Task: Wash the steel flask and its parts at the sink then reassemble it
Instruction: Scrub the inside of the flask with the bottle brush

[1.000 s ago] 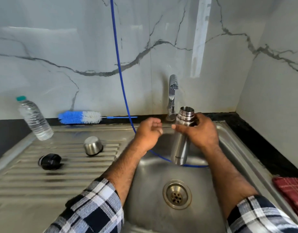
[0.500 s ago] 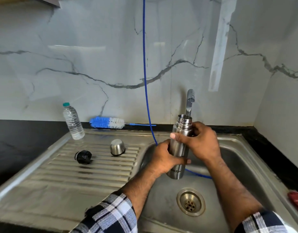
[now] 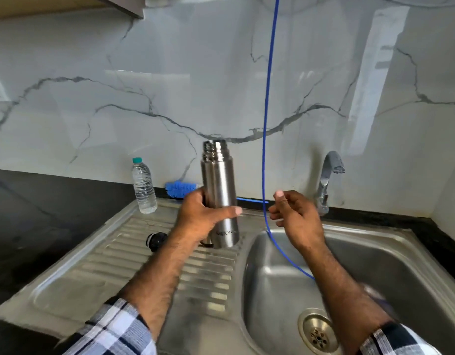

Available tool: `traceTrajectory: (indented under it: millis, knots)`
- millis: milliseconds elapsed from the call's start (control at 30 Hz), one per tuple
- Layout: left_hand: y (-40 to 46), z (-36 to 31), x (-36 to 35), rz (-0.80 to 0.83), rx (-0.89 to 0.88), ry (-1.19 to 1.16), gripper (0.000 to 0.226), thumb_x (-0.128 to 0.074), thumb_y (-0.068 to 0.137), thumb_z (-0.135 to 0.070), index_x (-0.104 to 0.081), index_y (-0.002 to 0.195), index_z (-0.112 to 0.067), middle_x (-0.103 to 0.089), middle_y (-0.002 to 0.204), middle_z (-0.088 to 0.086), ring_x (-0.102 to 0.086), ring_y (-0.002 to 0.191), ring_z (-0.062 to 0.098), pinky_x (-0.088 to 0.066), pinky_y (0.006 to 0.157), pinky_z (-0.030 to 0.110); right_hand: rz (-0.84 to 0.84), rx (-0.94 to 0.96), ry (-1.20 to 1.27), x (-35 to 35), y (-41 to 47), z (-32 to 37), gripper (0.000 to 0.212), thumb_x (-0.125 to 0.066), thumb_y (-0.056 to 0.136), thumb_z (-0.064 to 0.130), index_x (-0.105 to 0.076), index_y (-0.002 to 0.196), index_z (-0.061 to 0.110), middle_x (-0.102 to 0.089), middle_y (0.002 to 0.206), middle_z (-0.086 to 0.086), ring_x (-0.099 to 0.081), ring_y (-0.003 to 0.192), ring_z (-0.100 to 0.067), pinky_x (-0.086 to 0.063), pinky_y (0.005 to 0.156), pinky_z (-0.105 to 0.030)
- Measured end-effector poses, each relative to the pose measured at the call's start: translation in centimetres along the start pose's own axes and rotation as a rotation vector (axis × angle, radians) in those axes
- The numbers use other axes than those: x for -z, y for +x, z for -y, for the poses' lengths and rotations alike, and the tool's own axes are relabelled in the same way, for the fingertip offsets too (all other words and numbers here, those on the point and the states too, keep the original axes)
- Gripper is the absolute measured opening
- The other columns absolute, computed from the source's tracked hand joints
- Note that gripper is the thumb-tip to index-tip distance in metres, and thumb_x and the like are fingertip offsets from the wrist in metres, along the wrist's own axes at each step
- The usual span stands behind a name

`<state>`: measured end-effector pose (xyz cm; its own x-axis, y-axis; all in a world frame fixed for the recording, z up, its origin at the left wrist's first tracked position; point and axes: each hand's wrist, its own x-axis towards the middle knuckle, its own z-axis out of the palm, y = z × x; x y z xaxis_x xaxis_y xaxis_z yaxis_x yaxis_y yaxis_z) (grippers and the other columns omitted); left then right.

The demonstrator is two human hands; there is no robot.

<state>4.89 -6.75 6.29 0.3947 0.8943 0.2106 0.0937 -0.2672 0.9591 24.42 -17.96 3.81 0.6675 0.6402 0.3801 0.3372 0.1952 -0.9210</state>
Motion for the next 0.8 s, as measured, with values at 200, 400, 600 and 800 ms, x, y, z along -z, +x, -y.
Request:
traceTrajectory:
  millis: [200, 400, 600, 800]
  knots:
    - [3.5, 0.3, 8.2, -0.207, -0.049, 0.009, 0.062, -0.103, 0.056, -0.027, -0.075, 0.111, -0.024, -0.081, 0.099, -0.006, -0.078, 0.088, 0.01, -0.064, 0.08, 0.036, 0.126, 0.001, -0.147, -9.1, 3.0, -1.0, 0.029, -0.068, 0.089, 0.06, -0.071, 0.097, 0.032, -0.078, 0.079, 0.002, -0.077, 0.075, -0.018, -0.065, 0.079, -0.047]
    - [6.4, 3.4, 9.4, -0.242, -0.028, 0.029, 0.061, -0.103, 0.057, -0.026, -0.074, 0.111, -0.023, -0.08, 0.098, -0.006, -0.078, 0.086, 0.009, -0.066, 0.08, 0.037, 0.229, 0.058, -0.538, -16.6, 7.0, -3.7, 0.021, -0.074, 0.095, 0.032, -0.075, 0.113, 0.02, -0.077, 0.1, -0.003, -0.07, 0.091, -0.021, -0.05, 0.073, -0.025]
    - [7.9, 5.2, 8.7, -0.239, -0.014, 0.001, 0.057, -0.102, 0.06, -0.024, -0.074, 0.109, -0.024, -0.08, 0.094, -0.008, -0.077, 0.081, 0.005, -0.064, 0.075, 0.03, 0.257, 0.109, -1.166, -19.8, 11.1, -7.0, 0.038, -0.066, 0.094, 0.031, -0.066, 0.13, 0.017, -0.062, 0.127, -0.011, -0.057, 0.121, -0.034, -0.051, 0.098, -0.044]
    - [8.3, 5.5, 9.4, -0.227, -0.022, -0.017, 0.058, -0.102, 0.059, -0.027, -0.073, 0.109, -0.025, -0.08, 0.092, -0.011, -0.077, 0.082, 0.004, -0.061, 0.066, 0.021, 0.327, 0.082, -1.393, -20.5, 13.0, -8.8, 0.031, -0.061, 0.094, 0.021, -0.066, 0.125, 0.02, -0.065, 0.124, -0.005, -0.052, 0.126, -0.031, -0.035, 0.108, -0.05]
